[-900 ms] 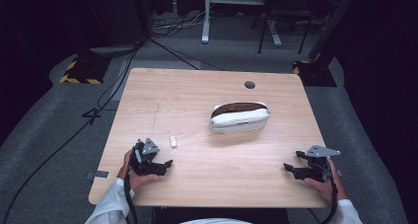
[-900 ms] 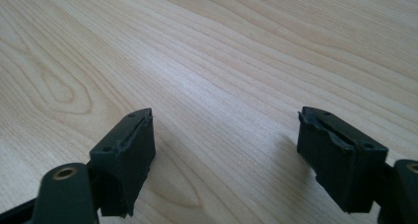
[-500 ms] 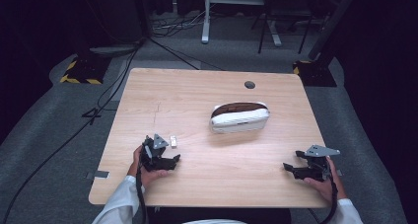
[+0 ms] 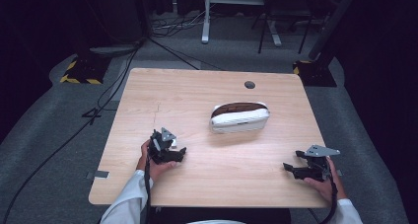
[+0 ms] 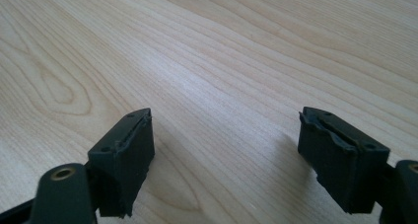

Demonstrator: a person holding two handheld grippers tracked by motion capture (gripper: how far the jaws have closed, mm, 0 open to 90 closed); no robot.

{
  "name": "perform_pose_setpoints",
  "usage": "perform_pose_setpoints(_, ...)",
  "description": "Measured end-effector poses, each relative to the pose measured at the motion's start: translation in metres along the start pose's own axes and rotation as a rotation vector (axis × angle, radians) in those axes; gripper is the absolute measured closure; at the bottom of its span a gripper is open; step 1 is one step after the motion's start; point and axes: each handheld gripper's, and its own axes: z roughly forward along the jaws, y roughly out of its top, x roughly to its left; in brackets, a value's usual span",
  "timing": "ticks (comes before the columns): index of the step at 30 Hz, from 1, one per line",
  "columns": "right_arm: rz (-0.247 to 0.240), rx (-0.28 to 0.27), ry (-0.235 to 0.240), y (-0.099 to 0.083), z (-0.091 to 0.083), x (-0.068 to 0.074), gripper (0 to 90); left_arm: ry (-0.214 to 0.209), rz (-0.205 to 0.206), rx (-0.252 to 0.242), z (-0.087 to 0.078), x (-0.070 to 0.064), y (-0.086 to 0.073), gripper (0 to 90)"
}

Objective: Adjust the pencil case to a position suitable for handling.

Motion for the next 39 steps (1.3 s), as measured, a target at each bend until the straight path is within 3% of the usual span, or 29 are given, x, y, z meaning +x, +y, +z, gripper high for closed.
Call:
perform_pose_setpoints(5,0.000,0.000,0.000,0.000,0.000,0.000,22.0,-0.011,-0.003,-0.023,0.001,0.005,0.001,32.9)
perform_pose_setpoints(9,0.000,0.000,0.000,0.000,0.000,0.000,22.1,-0.014,-0.006,-0.031,-0.001,0.009,0.001,49.0)
perform_pose_setpoints(13,-0.002,0.000,-0.001,0.000,0.000,0.000,22.1,-0.043,0.027,-0.025,-0.003,0.011,0.000,57.1)
perform_pose_setpoints(16,-0.004,0.000,0.001,0.000,0.000,0.000,22.1,-0.115,0.062,-0.029,-0.007,0.011,-0.004,63.3)
perform_pose_setpoints(17,-0.004,0.000,0.001,0.000,0.000,0.000,22.1,-0.115,0.062,-0.029,-0.007,0.011,-0.004,65.5)
perform_pose_setpoints(19,-0.004,0.000,0.001,0.000,-0.001,0.000,22.1,-0.153,0.076,-0.029,-0.008,0.011,-0.005,67.7)
perform_pose_setpoints(20,-0.004,0.000,0.001,0.000,-0.001,0.000,22.1,-0.181,0.104,-0.028,-0.009,0.011,-0.006,71.2)
perform_pose_setpoints(25,-0.004,0.000,0.001,0.000,-0.001,0.000,22.1,-0.234,0.160,-0.023,-0.010,0.009,-0.006,72.2)
perform_pose_setpoints(27,-0.004,0.000,0.001,0.000,-0.001,0.000,22.1,-0.241,0.160,-0.029,-0.009,0.010,-0.006,71.4)
perform_pose_setpoints(28,-0.004,0.000,0.001,0.000,-0.001,0.000,22.1,-0.246,0.146,-0.027,-0.009,0.009,-0.006,65.7)
perform_pose_setpoints(34,-0.003,0.000,0.001,0.000,0.000,0.000,22.1,-0.217,0.139,-0.029,-0.005,0.006,-0.003,48.7)
perform_pose_setpoints(37,-0.004,0.000,0.001,0.000,0.000,0.000,22.1,-0.197,0.101,-0.027,-0.001,0.005,0.001,46.0)
perform_pose_setpoints(39,-0.003,0.000,0.001,0.000,0.000,0.000,22.1,-0.189,0.105,-0.026,0.002,0.003,0.004,45.5)
